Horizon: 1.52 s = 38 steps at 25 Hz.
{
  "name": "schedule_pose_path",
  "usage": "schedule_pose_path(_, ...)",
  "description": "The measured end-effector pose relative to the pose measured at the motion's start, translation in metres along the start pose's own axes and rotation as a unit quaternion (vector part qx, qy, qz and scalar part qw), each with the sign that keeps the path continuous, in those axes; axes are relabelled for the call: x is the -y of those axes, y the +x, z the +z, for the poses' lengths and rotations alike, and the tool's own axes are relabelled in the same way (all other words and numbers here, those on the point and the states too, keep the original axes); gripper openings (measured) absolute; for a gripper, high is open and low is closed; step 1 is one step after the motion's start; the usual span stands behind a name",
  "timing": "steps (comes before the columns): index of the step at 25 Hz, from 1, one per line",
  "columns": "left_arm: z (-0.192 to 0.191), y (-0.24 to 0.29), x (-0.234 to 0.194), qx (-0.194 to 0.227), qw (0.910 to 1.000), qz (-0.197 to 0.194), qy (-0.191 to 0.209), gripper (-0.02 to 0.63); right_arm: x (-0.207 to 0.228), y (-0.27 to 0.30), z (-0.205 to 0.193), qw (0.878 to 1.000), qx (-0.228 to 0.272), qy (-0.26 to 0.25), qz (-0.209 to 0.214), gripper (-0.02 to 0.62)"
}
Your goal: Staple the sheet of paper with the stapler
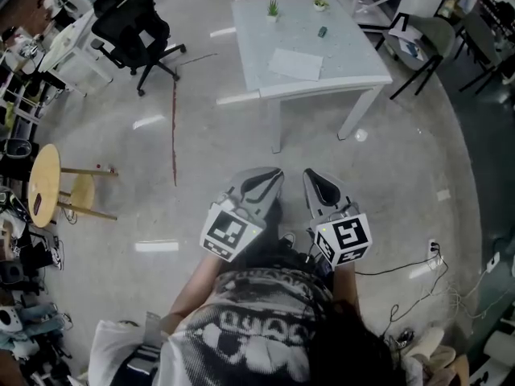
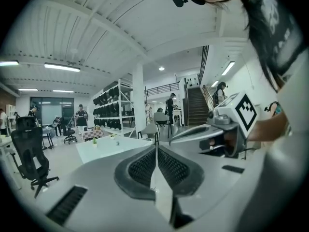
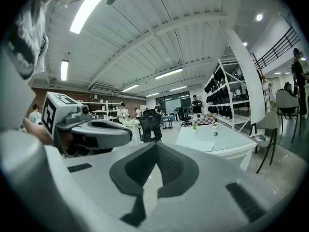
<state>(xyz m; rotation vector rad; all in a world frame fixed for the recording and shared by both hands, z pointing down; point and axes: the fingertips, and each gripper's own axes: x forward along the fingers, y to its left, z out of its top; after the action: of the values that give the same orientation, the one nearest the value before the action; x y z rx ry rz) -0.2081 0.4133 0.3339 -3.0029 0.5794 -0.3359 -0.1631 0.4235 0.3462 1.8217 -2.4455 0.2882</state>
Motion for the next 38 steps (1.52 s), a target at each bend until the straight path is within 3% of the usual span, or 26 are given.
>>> schedule_pose_path(5, -0.004, 0.012, -0.011, -0.007, 1.0, 0.003, -0.002, 0.012, 0.016, 0.018, 0.002, 1.0, 0.003, 0.011, 0.002, -0.003)
schedule_pose_path(11, -0.012, 0.043, -0.055, -0.014, 0.9998, 0.0, -0.013, 0.012, 0.042, 0.06, 0.003, 1.0, -0.01, 0.018, 0.0, -0.002)
schedule_pose_path(18, -0.013, 0.114, -0.119, -0.017, 0.9992, -0.033, -0.018, 0.012, 0.108, 0.126, 0.009, 0.998, -0.031, 0.034, -0.037, -0.002)
schedule_pose_path(25, -0.005, 0.173, -0.209, -0.004, 0.9984, -0.05, -0.027, 0.012, 0.159, 0.207, 0.031, 0.996, -0.048, 0.037, -0.067, -0.002)
schedule_pose_path(38, -0.015, 0.228, -0.326, 0.002, 0.9966, -0.073, -0.039, 0.012, 0.199, 0.315, 0.041, 0.991, -0.079, 0.046, -0.095, -0.002)
